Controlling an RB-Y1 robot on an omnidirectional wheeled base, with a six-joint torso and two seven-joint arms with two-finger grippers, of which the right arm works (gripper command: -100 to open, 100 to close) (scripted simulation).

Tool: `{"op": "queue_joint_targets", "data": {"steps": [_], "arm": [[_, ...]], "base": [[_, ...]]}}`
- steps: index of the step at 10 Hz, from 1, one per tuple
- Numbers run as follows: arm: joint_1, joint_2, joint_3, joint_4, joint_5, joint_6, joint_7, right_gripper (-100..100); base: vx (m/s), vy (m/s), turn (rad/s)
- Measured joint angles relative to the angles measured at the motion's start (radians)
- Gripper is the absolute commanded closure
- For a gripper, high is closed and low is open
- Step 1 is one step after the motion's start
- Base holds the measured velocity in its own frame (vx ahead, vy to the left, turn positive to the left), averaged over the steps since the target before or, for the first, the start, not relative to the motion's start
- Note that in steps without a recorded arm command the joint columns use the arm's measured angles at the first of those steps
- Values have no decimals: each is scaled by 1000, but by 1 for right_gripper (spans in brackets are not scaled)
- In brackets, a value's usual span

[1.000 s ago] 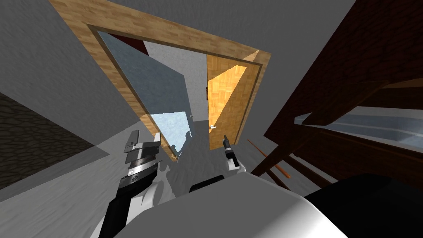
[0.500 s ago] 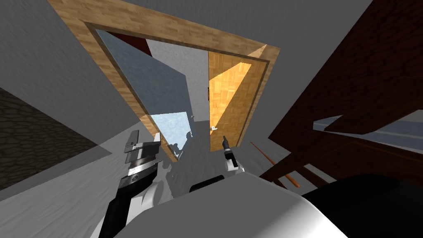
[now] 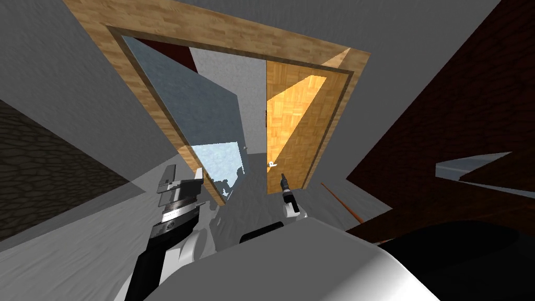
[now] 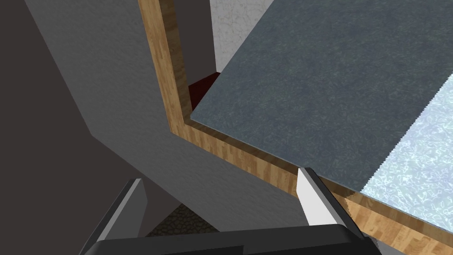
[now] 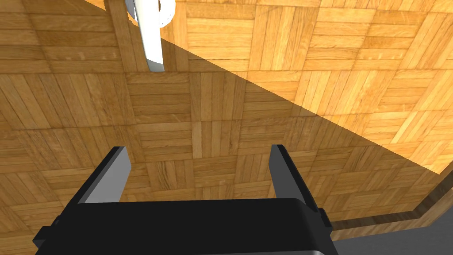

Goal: Push the door open

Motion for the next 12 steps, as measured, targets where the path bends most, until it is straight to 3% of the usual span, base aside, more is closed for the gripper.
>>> {"op": "queue_joint_targets", "data": {"steps": [2,4,7,12], "arm": [[-25,9,1,63,-8,-18,5,-100],[-33,23,3,90,-18,-15,17,-100],[-54,30,4,147,-25,-32,19,-100],[-88,60,5,229,-41,-46,35,-100]], "base": [[124,-63,95],[122,-57,71],[63,-34,53],[70,-35,42]]}}
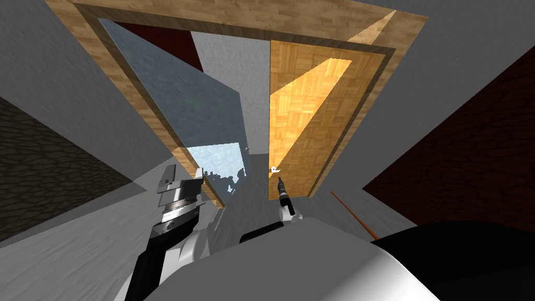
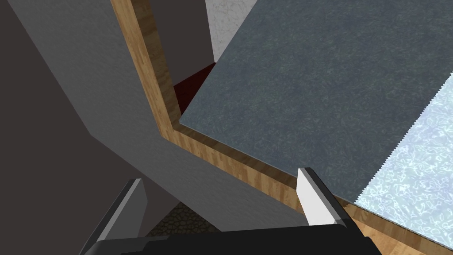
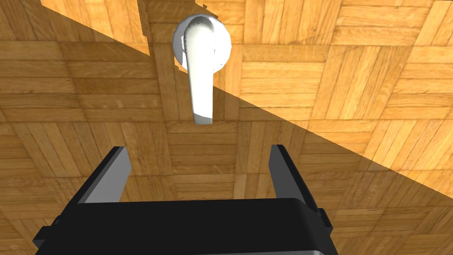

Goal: Push the door open

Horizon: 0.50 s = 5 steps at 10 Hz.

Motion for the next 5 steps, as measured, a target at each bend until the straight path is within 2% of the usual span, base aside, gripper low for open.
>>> {"op": "queue_joint_targets", "data": {"steps": [1,2,3,5], "arm": [[-1,0,0,3,0,-2,0,-100],[-6,-12,-2,12,-1,-5,-1,-100],[2,-28,-4,-8,-1,5,-2,-100],[-10,-38,-8,15,-2,-2,-4,-100]], "base": [[105,-18,18],[183,5,30],[210,-12,15],[223,-43,20]]}}
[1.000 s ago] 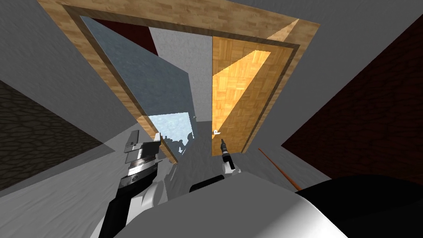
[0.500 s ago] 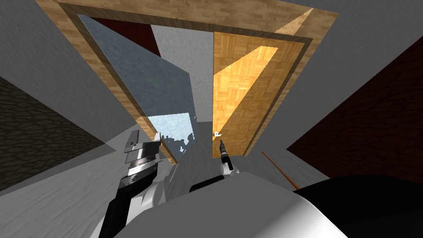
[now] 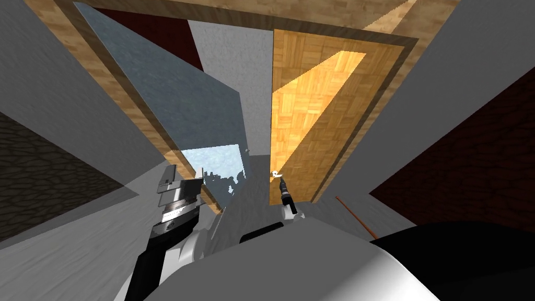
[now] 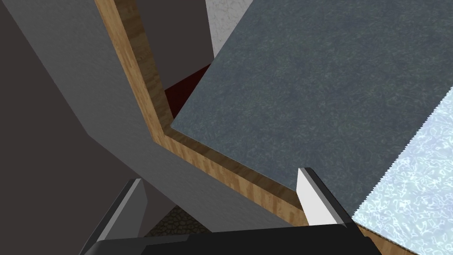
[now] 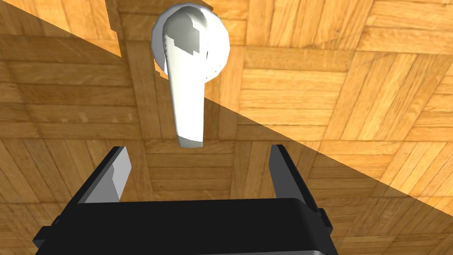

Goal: Push the door open

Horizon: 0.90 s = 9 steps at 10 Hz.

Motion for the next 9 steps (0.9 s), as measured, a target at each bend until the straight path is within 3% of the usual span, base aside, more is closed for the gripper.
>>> {"op": "queue_joint_targets", "data": {"steps": [2,4,5,9], "arm": [[-2,1,-4,2,-1,0,-2,-100],[1,14,-8,-3,-1,4,-4,-100],[1,15,-8,-3,-1,4,-4,100],[-4,12,-9,-5,-1,5,-4,100]], "base": [[202,-19,24],[145,-21,12],[-12,2,-5],[-11,1,4]]}}
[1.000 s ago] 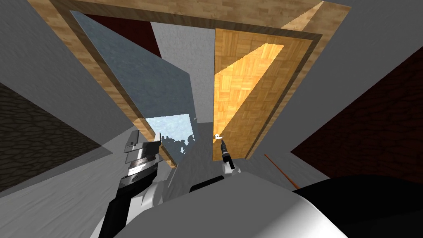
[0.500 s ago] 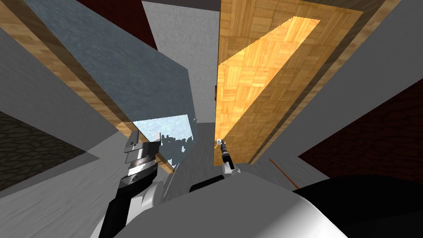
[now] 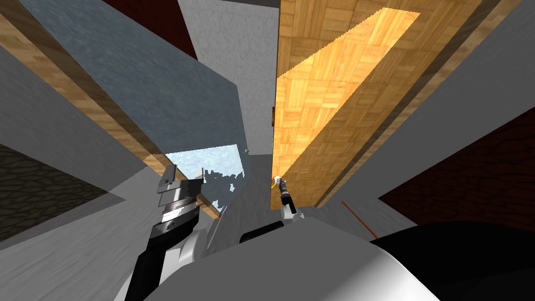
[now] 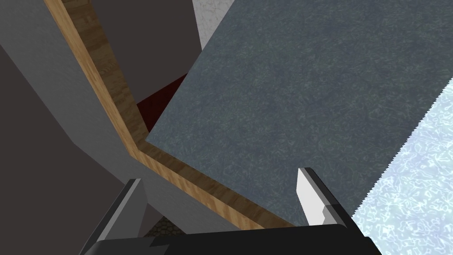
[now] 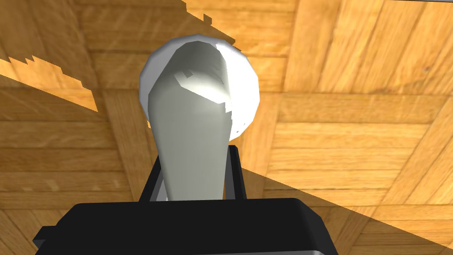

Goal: Push the door open

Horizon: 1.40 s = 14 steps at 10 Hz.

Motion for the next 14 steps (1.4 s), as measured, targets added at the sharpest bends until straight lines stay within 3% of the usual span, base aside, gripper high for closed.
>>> {"op": "queue_joint_targets", "data": {"steps": [5,6,7,8,10,11,12,14], "arm": [[14,-7,-10,-3,-8,13,7,100],[3,-6,-17,12,-12,4,12,100],[14,-7,-24,-10,-15,8,20,100],[-6,-14,-32,24,-21,-7,19,100],[-6,-15,-52,19,-32,-6,33,100],[7,-15,-62,-4,-37,1,43,100],[-17,-32,-70,32,-43,-12,34,100],[-8,-34,-93,30,-56,-23,42,100]], "base": [[125,16,-25],[188,37,-30],[206,23,-55],[201,29,-56],[222,38,-56],[165,37,-70],[178,30,-52],[202,38,-101]]}}
